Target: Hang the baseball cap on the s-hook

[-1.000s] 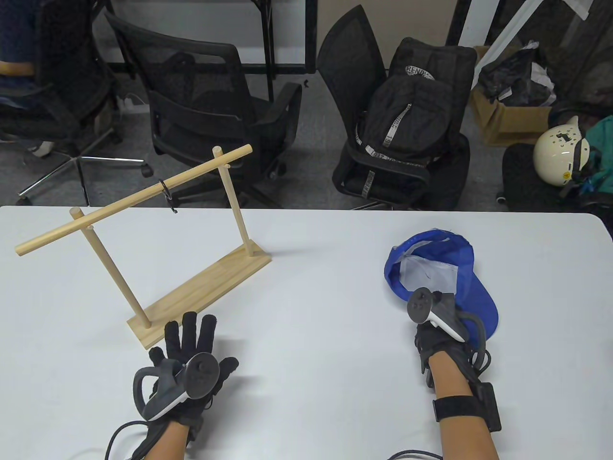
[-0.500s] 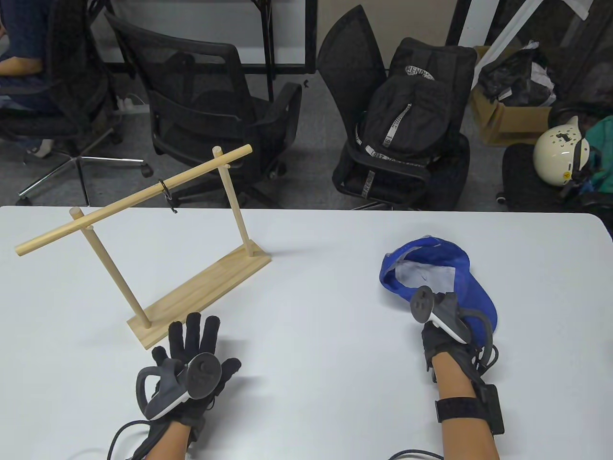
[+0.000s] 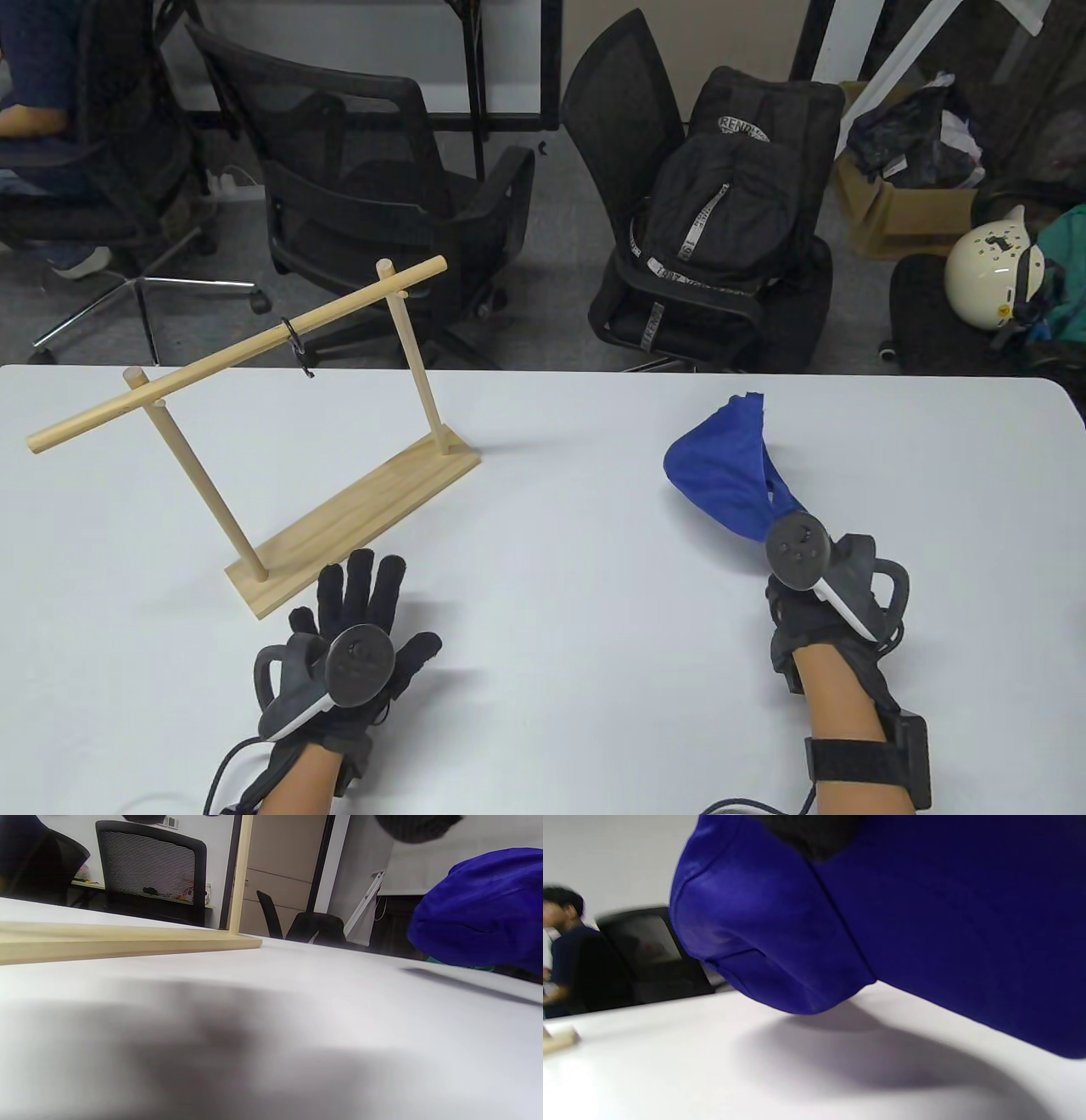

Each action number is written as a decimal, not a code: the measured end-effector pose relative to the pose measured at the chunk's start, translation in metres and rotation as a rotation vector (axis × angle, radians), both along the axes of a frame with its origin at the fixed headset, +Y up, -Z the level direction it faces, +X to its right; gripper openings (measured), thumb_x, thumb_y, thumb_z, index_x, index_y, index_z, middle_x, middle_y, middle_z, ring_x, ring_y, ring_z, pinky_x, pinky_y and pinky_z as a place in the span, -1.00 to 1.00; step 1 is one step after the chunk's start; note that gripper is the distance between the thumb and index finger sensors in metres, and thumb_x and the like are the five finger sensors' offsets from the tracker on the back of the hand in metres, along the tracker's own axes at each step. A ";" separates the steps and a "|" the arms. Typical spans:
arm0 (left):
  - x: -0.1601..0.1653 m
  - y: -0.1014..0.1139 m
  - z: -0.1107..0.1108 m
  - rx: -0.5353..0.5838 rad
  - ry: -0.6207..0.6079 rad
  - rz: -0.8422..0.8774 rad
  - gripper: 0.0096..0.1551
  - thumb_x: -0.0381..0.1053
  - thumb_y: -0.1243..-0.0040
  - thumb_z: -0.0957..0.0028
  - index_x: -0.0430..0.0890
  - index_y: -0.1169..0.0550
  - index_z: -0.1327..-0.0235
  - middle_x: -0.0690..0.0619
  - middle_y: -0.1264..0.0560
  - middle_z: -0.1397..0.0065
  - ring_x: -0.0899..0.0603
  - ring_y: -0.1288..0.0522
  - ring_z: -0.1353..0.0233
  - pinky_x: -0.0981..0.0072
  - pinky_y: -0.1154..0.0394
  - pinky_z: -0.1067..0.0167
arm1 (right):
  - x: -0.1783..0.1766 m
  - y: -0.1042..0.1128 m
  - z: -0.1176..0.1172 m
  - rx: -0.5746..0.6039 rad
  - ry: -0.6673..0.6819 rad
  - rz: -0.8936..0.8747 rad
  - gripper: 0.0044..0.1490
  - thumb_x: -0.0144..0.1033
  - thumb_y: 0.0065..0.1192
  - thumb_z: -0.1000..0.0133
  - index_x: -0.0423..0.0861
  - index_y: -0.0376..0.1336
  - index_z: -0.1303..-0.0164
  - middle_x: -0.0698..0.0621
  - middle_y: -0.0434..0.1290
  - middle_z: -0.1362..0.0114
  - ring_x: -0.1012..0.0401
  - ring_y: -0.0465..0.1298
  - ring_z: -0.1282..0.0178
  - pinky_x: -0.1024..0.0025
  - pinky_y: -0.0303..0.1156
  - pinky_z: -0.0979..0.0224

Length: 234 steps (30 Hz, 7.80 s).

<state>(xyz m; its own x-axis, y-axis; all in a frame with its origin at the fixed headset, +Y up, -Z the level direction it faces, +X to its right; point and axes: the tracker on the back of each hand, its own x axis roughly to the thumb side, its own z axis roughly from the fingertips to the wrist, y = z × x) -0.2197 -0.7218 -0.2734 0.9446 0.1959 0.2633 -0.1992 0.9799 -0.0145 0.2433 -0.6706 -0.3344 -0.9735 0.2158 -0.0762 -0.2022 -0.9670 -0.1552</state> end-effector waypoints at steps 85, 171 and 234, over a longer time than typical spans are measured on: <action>-0.003 0.075 0.009 0.383 -0.065 0.649 -0.48 -0.19 -0.23 -0.20 -0.15 -0.44 -0.44 -0.06 -0.65 -0.35 -0.18 -0.79 -0.23 -0.09 -0.76 -0.16 | -0.089 -0.080 0.046 -0.002 0.549 -1.096 -0.07 -0.27 0.06 -0.22 -0.64 -0.11 -0.50 -0.74 0.07 -0.47 -0.60 0.21 -0.39 -0.54 0.21 -0.25; -0.060 0.060 -0.001 0.098 0.217 0.709 0.33 0.24 -0.19 -0.20 -0.56 0.16 -0.72 -0.65 0.12 -0.75 -0.81 -0.05 -0.61 -0.77 -0.34 -0.14 | -0.061 -0.052 0.047 0.097 0.480 -0.676 0.04 -0.11 0.14 -0.22 -0.61 -0.09 -0.53 -0.73 -0.04 -0.53 -0.62 0.07 -0.46 -0.61 0.06 -0.29; 0.054 -0.038 0.004 -0.120 -0.042 -0.229 0.21 0.43 -0.01 -0.13 -0.19 0.07 -0.85 -0.44 0.15 -0.83 -0.76 0.11 -0.67 -0.83 -0.01 -0.21 | -0.084 -0.084 0.039 -0.318 0.428 0.066 0.28 0.32 0.01 -0.18 -0.32 -0.35 -0.69 -0.66 -0.43 -0.57 -0.57 -0.42 -0.51 -0.72 -0.31 -0.21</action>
<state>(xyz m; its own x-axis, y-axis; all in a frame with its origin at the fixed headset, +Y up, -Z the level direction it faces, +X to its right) -0.1662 -0.7600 -0.2693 0.9566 0.0102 0.2913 0.0310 0.9902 -0.1365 0.1594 -0.7547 -0.2958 -0.9427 0.1837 0.2785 -0.1201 -0.9657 0.2304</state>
